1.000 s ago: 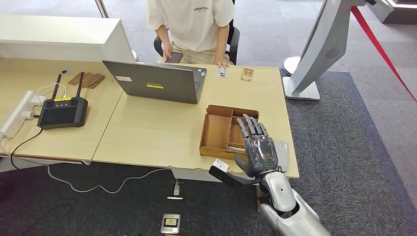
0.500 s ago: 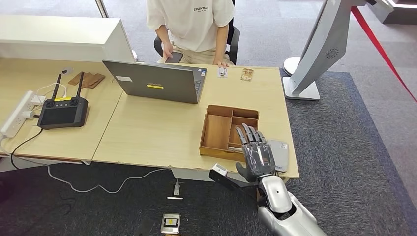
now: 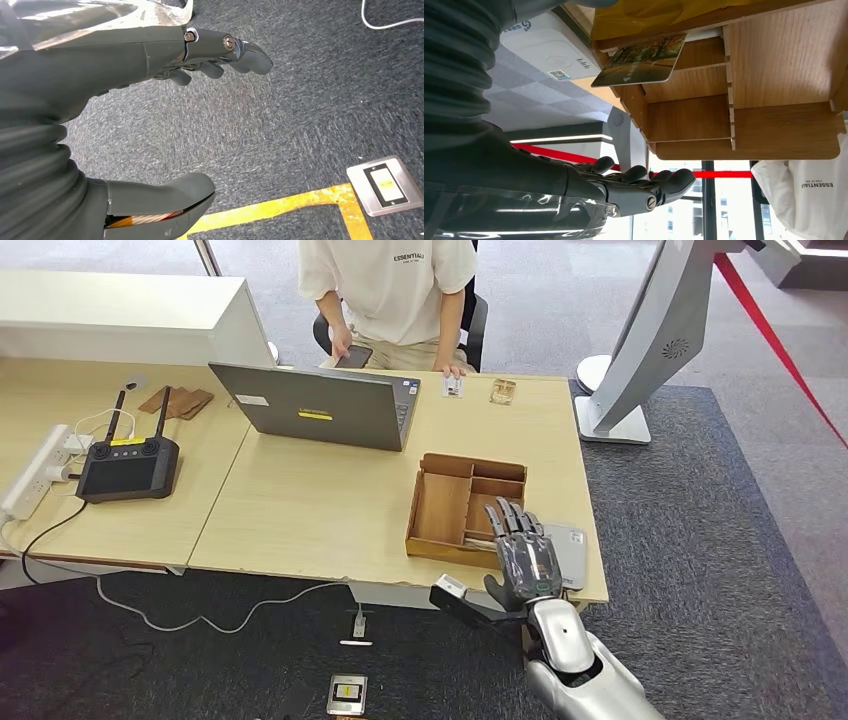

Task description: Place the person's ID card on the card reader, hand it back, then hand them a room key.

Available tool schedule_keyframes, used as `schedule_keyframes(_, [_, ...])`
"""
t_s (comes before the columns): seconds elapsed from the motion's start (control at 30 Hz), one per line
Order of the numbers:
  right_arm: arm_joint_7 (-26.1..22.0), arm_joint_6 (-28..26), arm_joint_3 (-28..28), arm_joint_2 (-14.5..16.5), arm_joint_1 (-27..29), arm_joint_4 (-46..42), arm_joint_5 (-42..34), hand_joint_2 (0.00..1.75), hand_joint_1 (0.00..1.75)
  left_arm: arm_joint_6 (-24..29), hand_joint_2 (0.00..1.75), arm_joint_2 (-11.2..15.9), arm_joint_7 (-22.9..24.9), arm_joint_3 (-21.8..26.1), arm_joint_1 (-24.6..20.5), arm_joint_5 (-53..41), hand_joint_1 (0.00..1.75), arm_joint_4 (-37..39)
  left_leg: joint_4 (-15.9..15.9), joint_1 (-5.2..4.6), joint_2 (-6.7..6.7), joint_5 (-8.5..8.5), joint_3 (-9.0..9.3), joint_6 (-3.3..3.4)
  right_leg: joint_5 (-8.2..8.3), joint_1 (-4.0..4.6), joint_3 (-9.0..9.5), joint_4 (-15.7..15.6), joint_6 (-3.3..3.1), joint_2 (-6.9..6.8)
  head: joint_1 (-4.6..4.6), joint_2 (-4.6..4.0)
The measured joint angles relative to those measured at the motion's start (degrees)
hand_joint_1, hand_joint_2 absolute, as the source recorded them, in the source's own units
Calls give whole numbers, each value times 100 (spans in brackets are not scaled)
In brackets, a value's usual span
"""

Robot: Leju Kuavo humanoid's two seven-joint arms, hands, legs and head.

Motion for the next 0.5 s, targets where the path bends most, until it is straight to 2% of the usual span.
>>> schedule_keyframes(0.5, [-86, -101, -7, 96, -157, 532, -79, 175, 0, 0, 175, -37, 25, -1, -22, -48, 0, 0, 0, 0, 0, 0, 0, 0, 0, 0, 0, 0, 0, 0, -1, 0])
